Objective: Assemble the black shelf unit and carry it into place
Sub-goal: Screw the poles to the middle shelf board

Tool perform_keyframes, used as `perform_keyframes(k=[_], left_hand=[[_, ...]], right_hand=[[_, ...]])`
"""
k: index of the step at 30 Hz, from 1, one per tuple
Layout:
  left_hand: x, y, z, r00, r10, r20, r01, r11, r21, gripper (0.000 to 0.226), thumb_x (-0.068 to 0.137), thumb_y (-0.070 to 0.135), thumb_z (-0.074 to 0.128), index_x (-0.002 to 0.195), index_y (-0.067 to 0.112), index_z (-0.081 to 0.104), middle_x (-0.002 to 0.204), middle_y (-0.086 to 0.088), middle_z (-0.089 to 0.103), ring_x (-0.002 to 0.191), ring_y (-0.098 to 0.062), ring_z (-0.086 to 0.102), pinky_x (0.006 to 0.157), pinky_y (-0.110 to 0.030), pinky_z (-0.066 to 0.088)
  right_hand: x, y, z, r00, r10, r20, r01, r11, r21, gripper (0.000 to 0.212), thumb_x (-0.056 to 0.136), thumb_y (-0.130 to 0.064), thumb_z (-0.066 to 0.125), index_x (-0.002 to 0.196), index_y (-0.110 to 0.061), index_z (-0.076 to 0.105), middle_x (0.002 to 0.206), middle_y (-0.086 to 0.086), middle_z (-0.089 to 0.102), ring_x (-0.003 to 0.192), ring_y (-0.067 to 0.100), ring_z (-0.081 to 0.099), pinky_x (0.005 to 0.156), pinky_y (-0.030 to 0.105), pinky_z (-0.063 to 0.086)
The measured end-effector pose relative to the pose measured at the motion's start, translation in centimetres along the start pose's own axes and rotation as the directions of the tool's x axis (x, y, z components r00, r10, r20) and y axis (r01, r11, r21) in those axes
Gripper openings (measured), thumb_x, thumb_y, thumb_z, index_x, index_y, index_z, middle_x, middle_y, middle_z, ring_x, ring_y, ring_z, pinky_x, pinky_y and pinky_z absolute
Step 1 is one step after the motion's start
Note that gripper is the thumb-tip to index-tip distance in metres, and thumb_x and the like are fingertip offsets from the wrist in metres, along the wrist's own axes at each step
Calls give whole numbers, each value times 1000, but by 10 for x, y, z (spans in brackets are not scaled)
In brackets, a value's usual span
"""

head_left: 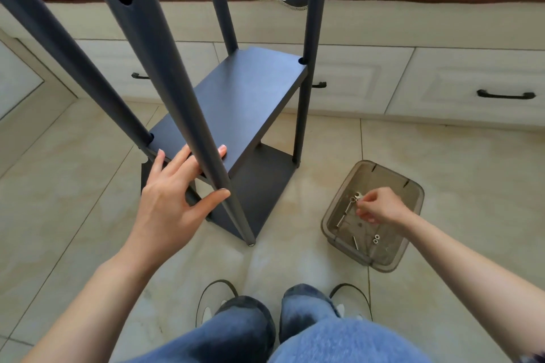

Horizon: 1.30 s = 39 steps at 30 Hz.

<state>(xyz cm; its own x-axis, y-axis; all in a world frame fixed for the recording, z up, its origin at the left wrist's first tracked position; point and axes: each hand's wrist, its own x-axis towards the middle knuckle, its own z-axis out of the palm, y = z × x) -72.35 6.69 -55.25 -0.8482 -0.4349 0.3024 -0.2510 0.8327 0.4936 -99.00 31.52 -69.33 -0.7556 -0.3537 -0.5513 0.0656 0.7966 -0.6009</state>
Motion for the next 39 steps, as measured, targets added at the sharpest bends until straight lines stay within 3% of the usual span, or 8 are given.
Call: perform_keyframes(k=[3, 6, 10, 12, 14, 23, 34, 39], left_hand=[[1, 3, 1, 1000, -17, 4, 17, 1000, -6, 52, 88, 41, 65, 136, 23, 60, 138, 14, 59, 135, -16, 51, 126, -44, 9], [1, 6, 1, 1000, -24, 3, 24, 1000, -12, 51, 87, 43, 63, 134, 23, 60, 139, 15, 59, 136, -13, 49, 126, -47, 10], [1, 7, 1, 999, -30, -11, 30, 999, -30, 52, 86, 47, 61, 133, 22, 61, 139, 14, 59, 137, 11, 35, 126, -51, 11], [1, 7, 2, 999, -24, -21, 23, 999, -24, 50, 89, 46, 63, 132, 20, 61, 138, 15, 58, 131, 24, 29, 125, -55, 13], [1, 7, 2, 999, -22, -30, 21, 999, -24, 46, 92, 43, 68, 132, 21, 61, 136, 20, 57, 129, 27, 27, 123, -58, 16], [2, 10, 4, 999, -27, -32, 26, 999, -26, 47, 87, 39, 66, 131, 24, 61, 133, 29, 51, 127, 32, 23, 121, -62, 19], [3, 9, 3, 998, -48, -28, 47, 998, -29, 47, 88, 42, 65, 132, 27, 60, 137, 26, 52, 129, 32, 19, 123, -58, 16], [2, 8, 5, 999, -35, -32, 34, 999, -31, 46, 90, 43, 67, 131, 23, 61, 138, 24, 53, 128, 32, 20, 124, -52, 12]], right_hand=[[14, 29, 9, 1000, 2, 15, 4, 922, -388, 11, 89, -6, 62, 92, -1, 72, 97, 16, 73, 92, 29, 67, 79, 33, 52], [19, 45, 21, 997, -53, 57, 77, 725, -685, 15, 89, 3, 45, 87, -6, 57, 108, 21, 67, 103, 34, 61, 75, 32, 45], [32, 43, 36, 994, -48, 99, 109, 503, -857, 38, 93, 4, 38, 124, -7, 57, 131, 17, 57, 126, 36, 44, 92, 38, 45], [37, 40, 42, 994, -23, 109, 109, 404, -908, 43, 97, 0, 36, 133, -12, 54, 140, 13, 53, 133, 35, 40, 99, 39, 42], [40, 42, 47, 993, 2, 117, 109, 337, -935, 43, 98, -4, 38, 136, -16, 54, 143, 10, 52, 135, 34, 39, 102, 38, 40], [42, 52, 57, 997, -11, 80, 79, 328, -941, 40, 98, -3, 41, 133, -15, 57, 136, 8, 56, 126, 30, 50, 97, 35, 44], [38, 55, 67, 998, -28, 64, 70, 276, -959, 39, 98, -1, 42, 129, -16, 60, 129, 4, 61, 120, 29, 55, 86, 29, 47], [35, 55, 65, 997, -31, 68, 74, 323, -944, 38, 98, 1, 43, 128, -14, 61, 129, 6, 60, 119, 29, 57, 87, 31, 50]])
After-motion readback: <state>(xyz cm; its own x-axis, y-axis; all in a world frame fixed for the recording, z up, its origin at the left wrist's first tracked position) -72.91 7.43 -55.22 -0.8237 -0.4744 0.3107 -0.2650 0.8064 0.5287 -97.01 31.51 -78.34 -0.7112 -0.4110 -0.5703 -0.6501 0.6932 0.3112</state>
